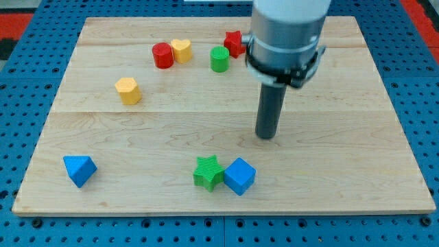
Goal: Push the red star to the bottom right of the red circle
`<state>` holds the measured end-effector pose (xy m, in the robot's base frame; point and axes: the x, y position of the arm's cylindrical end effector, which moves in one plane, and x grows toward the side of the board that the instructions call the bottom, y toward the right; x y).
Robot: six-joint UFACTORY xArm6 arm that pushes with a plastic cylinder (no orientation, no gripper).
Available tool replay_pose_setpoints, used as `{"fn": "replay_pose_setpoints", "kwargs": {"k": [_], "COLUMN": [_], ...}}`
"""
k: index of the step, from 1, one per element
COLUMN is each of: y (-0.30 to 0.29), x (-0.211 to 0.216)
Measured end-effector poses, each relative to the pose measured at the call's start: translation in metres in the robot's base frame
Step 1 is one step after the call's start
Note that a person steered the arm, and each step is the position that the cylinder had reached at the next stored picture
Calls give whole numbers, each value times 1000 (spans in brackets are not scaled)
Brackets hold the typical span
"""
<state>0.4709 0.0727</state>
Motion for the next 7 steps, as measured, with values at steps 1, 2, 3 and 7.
{"fn": "replay_pose_setpoints", "kwargs": {"k": [1, 2, 3, 7], "y": [27, 61, 40, -105], "x": [-65, -139, -197, -122]}}
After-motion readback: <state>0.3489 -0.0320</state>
